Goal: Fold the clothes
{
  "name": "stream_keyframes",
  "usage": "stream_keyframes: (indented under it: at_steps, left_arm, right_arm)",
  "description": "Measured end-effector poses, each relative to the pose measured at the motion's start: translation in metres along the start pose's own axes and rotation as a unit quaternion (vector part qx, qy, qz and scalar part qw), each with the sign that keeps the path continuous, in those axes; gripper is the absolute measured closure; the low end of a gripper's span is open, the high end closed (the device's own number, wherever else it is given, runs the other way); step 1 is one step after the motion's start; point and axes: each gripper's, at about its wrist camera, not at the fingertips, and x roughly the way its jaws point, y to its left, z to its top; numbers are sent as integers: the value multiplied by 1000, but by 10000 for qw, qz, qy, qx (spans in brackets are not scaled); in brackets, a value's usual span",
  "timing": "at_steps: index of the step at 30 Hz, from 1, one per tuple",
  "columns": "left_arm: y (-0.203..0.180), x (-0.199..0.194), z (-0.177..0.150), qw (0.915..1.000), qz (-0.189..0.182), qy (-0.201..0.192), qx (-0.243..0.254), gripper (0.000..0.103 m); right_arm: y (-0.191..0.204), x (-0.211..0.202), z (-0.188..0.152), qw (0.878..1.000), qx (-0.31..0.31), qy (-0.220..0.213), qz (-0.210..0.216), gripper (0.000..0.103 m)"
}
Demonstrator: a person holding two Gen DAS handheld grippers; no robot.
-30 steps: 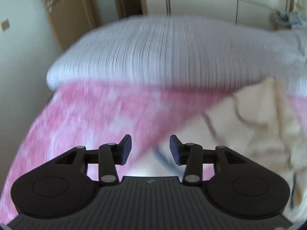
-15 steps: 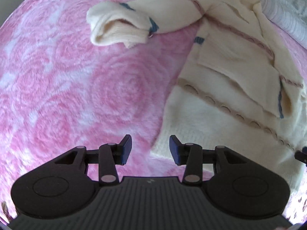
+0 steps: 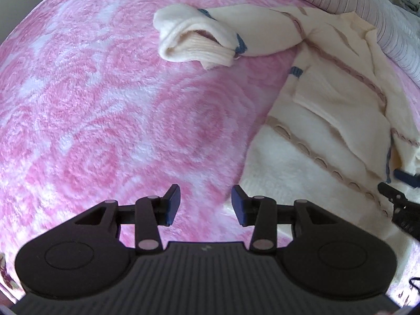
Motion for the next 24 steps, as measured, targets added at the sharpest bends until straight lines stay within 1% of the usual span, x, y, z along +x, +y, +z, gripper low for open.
stream_keyframes:
  at_steps: [2,3,4,5,7,8,9,13,14,15,16,17,18,20,21,23,24]
  left_arm:
    - [0,-1,0,10000,-7,-9,-14,65]
    - [-1,-1,0,10000,-10,-13,-21,65]
    - [-1,-1,0,10000,-11,-19,-25,65]
    - [-1,-1,1,10000,-5,-26,-26,65]
    - [0,-1,2,10000,8,-40,-25,65]
    - [1,-1,3,10000,15,-48,-21,65]
    - [2,-1,4,10000,23,-57,-18,65]
    - [7,-1,9,9999,56,-92,-6,65]
    - [7,-1,10,9999,56,-97,-8,65]
    - [8,0,12,9999,58,-96,-13,65]
    - [8,0,13,9999,59,-98,-12,65]
    - [8,-1,14,9999,57,-105,-10,65]
    - [7,-2,14,9999,49,-118,-4,65]
    - [5,-5,16,9999,34,-140,11,65]
    - [3,-7,17,9999,22,-145,26,65]
    - [1,-11,18,9998,-18,-172,57,65]
    - [-1,-12,19,9998,-32,-180,76,65]
  right_arm:
    - [-9,1,7,9958,812,25,422,57]
    - [-24,4,4,9779,1922,83,824,57]
    - [-36,11,-2,9484,2963,97,1120,57]
    - [-49,18,-9,9078,3955,108,1394,57]
    - [-61,30,-25,8330,5300,11,1589,57]
    - [-64,38,-35,7922,5903,-16,1550,57]
    - [-66,45,-44,7481,6463,-46,1504,57]
    - [-69,65,-67,6338,7573,-429,1517,58]
    - [-72,66,-66,6397,7532,-419,1478,60]
    - [-75,67,-64,6455,7490,-408,1438,86]
    - [-77,68,-63,6513,7448,-398,1399,95]
    - [-81,68,-61,6584,7393,-390,1354,98]
    - [-94,48,-54,6907,7116,-420,1216,101]
    - [-121,8,-42,7510,6519,-478,932,101]
    - [-134,-12,-36,7790,6200,-506,788,101]
    - [-161,-52,-23,8301,5527,-558,494,101]
    - [-174,-72,-17,8531,5173,-583,345,101]
